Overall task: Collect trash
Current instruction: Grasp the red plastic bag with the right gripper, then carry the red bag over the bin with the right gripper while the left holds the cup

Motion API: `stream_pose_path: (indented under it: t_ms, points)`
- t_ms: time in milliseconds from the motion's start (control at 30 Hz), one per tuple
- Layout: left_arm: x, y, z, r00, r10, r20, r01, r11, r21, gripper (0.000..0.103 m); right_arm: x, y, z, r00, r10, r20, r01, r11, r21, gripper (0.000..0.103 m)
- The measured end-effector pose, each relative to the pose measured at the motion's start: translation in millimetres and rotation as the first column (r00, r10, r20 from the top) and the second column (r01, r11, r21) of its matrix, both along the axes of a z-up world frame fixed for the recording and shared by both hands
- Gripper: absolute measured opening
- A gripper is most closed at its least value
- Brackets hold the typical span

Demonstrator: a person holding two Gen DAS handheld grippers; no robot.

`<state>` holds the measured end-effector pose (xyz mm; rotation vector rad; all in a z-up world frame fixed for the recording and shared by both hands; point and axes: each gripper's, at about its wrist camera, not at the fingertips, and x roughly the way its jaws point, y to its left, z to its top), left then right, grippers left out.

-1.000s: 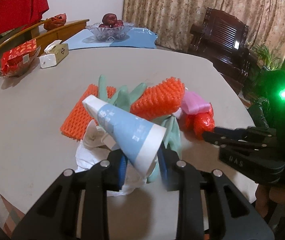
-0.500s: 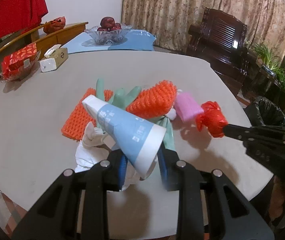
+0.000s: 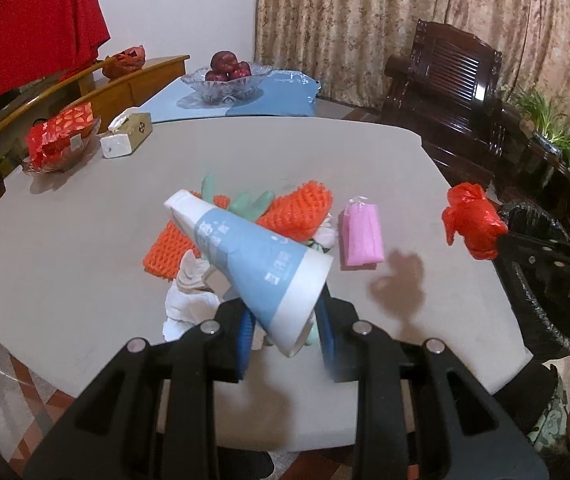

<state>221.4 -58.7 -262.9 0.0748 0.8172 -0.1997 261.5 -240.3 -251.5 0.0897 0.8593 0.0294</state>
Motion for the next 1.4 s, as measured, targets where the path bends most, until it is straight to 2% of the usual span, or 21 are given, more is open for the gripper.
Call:
stream_pose_path:
  t_ms: [300, 700, 1133, 1400]
  points:
    - [-25.0, -48.6, 15.7, 0.999, -0.045, -0.005, 0.045, 0.999, 0.008, 0.026, -29.2, -36.3, 14.6, 0.999, -0.049, 0.016, 0.049, 0.999, 0.001, 0.001]
    - [-45.8, -161.9, 17.8, 0.989, -0.147, -0.030, 0.147, 0.989, 0.024, 0.026, -73.7, -129.0, 19.2, 0.986, -0.166, 0.011, 0.167, 0.986, -0.029, 0.001]
    - [-54.6, -282.1, -0.6, 0.963, -0.252, -0.089, 0.255, 0.967, 0.013, 0.026, -103.1, -227.0, 0.2, 0.958, -0.283, -0.032, 0.282, 0.959, -0.036, 0.001]
    - [-49.3, -344.3, -26.3, 0.954, -0.258, -0.154, 0.263, 0.965, 0.015, 0.026, -105.6, -286.9, -33.7, 0.933, -0.348, -0.092, 0.345, 0.937, -0.048, 0.001]
